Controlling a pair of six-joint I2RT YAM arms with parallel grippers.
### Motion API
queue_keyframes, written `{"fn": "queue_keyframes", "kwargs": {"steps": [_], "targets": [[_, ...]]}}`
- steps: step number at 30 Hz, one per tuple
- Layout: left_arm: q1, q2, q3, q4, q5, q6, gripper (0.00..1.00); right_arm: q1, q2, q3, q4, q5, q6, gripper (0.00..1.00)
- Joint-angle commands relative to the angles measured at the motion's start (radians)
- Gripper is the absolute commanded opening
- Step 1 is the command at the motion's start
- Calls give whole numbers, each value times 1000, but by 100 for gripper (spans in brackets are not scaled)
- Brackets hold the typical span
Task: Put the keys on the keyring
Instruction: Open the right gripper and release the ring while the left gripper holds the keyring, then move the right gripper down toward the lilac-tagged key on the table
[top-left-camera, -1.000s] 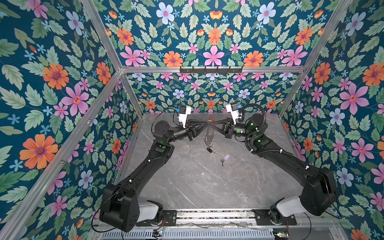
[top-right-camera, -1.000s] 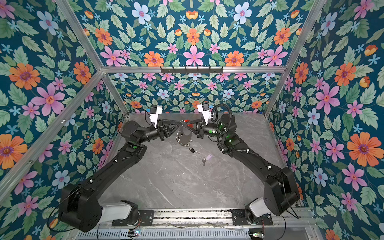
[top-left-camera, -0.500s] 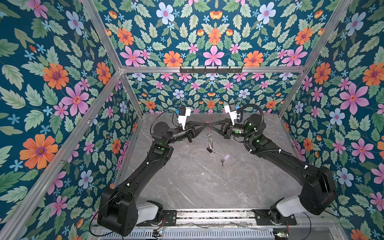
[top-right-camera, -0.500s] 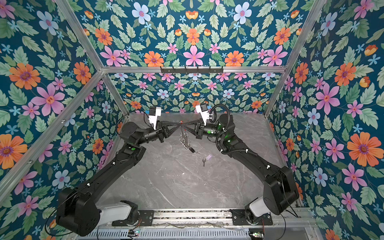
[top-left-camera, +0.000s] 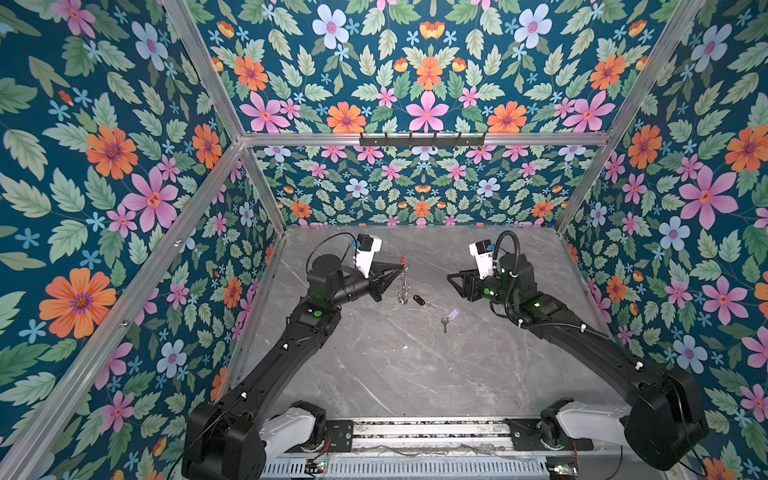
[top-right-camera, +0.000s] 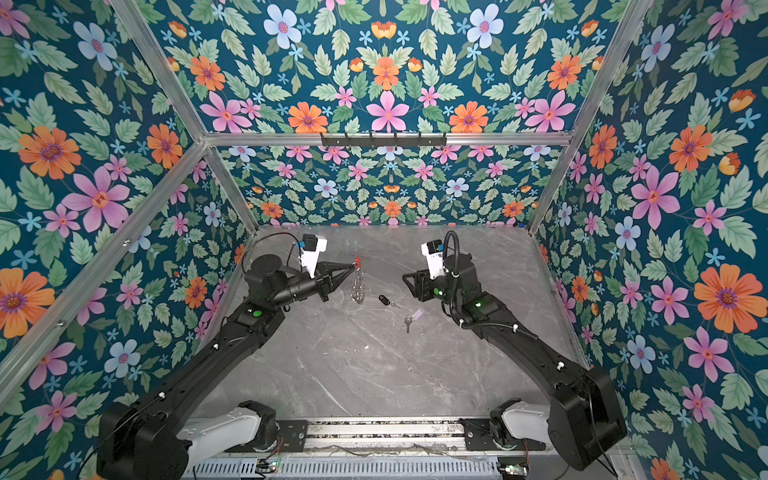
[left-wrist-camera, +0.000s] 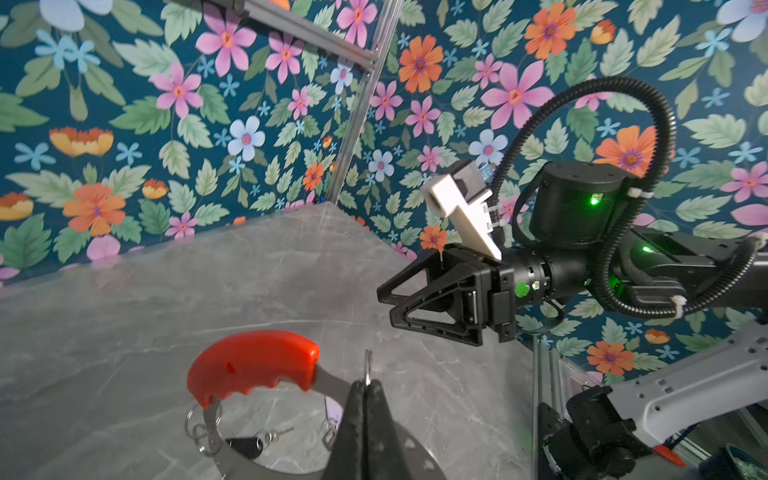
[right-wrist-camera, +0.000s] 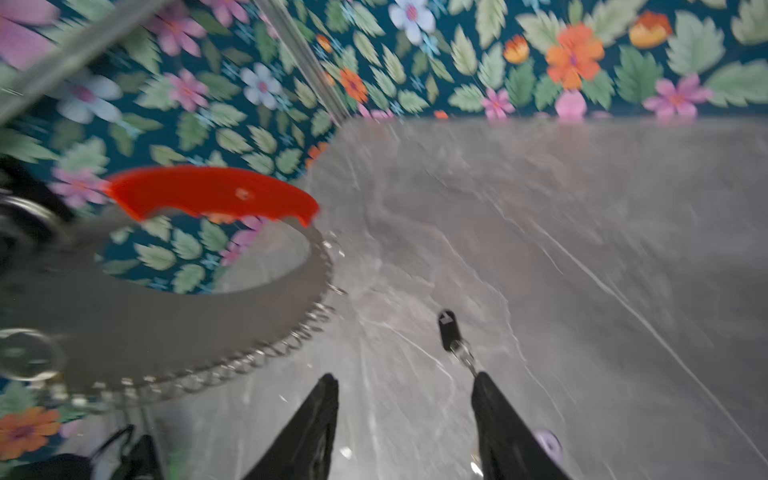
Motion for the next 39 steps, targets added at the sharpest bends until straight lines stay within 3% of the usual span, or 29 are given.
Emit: {"fn": "queue_keyframes", "kwargs": {"steps": [1,8,14,21,24,39], "targets": [[0,-29,-45,25,-36,27,0,0,58,-26,-75,116,-73,51],[1,-51,-120,49,-34,19,0,0,277,94,-258,180,-51,48],[1,-48,-172,98,-23,-6,0,23,350,182,-401,229,136,50],[2,-68,-213,108,-8,-21,0,42,451,189,-322,72,-62,50],[2,-88,-219,100,-15,-19,0,42,487,211,-333,68,-108,50],[3,-104,-223,115,-13,-44,0,62,538,208,-316,60,-153,50]]}}
